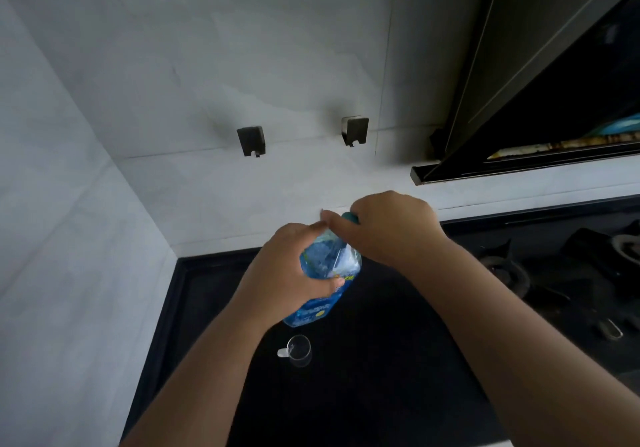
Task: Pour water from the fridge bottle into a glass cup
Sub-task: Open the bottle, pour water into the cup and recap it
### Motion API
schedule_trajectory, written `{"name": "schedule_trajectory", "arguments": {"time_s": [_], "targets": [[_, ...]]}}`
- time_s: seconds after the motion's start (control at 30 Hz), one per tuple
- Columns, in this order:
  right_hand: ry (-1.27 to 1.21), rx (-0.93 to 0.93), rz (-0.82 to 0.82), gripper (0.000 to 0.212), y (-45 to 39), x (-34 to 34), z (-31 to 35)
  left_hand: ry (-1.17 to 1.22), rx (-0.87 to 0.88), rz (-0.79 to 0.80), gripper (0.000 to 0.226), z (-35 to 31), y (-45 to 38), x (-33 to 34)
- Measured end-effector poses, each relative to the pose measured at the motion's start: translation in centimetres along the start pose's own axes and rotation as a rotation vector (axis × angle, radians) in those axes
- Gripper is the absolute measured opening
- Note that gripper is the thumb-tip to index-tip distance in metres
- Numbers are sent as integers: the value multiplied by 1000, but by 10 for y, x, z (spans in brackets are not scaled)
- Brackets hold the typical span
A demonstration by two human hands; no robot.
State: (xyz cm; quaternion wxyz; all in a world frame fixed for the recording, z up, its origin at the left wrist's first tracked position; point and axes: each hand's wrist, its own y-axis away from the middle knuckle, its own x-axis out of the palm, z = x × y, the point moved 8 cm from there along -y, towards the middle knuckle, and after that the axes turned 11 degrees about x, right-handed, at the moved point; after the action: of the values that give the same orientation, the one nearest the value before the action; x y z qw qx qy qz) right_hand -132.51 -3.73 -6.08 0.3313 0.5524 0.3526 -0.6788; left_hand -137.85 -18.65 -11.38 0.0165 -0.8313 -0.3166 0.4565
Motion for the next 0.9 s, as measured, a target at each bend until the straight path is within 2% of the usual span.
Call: {"name": "schedule_trajectory", "arguments": {"time_s": [0.1, 0.2, 0.3, 0.43, 0.5, 0.57, 0.67, 0.77, 0.9], "targets": [[-24, -226, 6, 61, 13, -1, 8, 55, 24, 41, 74, 6, 4, 1], [-151, -481, 158, 41, 25, 0, 12, 167, 44, 160, 76, 9, 5, 4], [-225, -501, 275, 32, 26, 7, 8, 240, 48, 193, 75, 6, 6, 10], [-333, -432, 448, 18, 29, 22, -4, 231, 31, 182, 76, 11, 8, 22], [-344, -401, 525, 18, 31, 29, -11, 202, 10, 166, 77, 13, 9, 27], [-311, -360, 511, 20, 29, 33, -15, 168, -16, 143, 79, 15, 12, 32], [-352, -322, 404, 20, 26, 34, -12, 178, -58, 104, 84, 19, 15, 40], [-366, -358, 373, 15, 28, 35, -8, 178, -80, 92, 86, 25, 17, 43], [-416, -446, 324, 19, 30, 31, -2, 163, -96, 85, 89, 29, 19, 46]]}}
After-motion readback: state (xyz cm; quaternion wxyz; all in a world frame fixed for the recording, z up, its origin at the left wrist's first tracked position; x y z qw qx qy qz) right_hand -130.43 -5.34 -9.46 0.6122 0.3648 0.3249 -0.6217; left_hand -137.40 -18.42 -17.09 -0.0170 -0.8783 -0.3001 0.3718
